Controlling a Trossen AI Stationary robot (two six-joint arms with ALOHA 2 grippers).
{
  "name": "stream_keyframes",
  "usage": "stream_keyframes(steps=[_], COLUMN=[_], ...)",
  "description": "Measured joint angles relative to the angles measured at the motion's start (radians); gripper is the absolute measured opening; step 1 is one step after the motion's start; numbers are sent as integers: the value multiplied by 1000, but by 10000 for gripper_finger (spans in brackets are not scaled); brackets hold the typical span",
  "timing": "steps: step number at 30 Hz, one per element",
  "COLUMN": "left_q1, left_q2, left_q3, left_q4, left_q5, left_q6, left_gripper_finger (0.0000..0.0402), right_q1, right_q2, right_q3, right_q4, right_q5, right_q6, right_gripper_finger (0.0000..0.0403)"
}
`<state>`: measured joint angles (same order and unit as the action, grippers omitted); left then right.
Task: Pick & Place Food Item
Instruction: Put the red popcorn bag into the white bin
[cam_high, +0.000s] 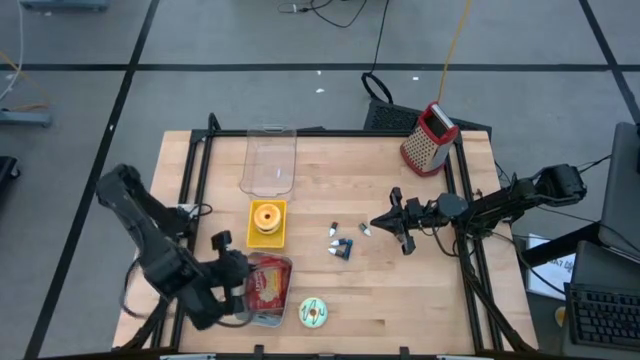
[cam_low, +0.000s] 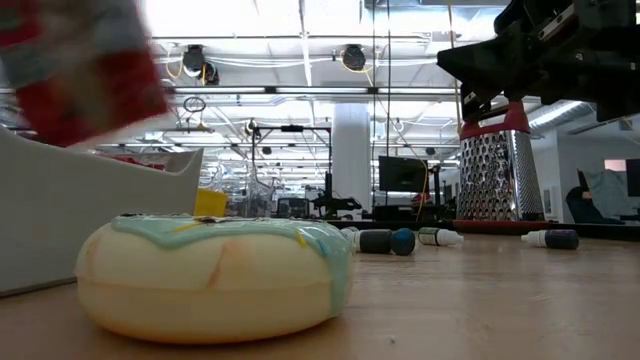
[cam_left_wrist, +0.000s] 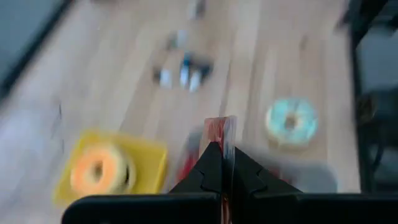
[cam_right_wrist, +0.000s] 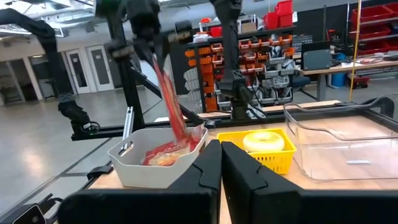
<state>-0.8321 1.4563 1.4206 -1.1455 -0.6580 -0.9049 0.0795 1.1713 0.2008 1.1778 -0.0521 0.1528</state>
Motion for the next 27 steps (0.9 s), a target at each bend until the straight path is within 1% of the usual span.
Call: stream_keyframes(steps=[3, 5, 7, 12, 16, 20, 27], left_q1=[22, 39, 52, 69, 73, 72, 73], left_q2=[98, 142, 173, 224, 233, 233, 233], left_q3=[59, 68, 69, 69, 69, 69, 47], left_q4=[-180, -229, -240, -194, -115, -31, 36], left_q5=[95, 140, 173, 221, 237, 254, 300], left_q6=[-136, -183, -198, -147, -83, -57, -100], left_gripper_finger=[0, 0, 0, 1, 2, 1, 35], right_q1=[0, 0, 0, 0, 0, 0, 0], right_q2=[0, 0, 0, 0, 0, 0, 0], right_q3=[0, 0, 0, 0, 0, 0, 0], right_q4=[0, 0, 0, 0, 0, -1, -14], right_q5=[0, 0, 0, -1, -1, -1, -3], right_q6=[-1, -6, -7, -7, -7, -7, -7], right_gripper_finger=[0, 0, 0, 0, 0, 0, 0])
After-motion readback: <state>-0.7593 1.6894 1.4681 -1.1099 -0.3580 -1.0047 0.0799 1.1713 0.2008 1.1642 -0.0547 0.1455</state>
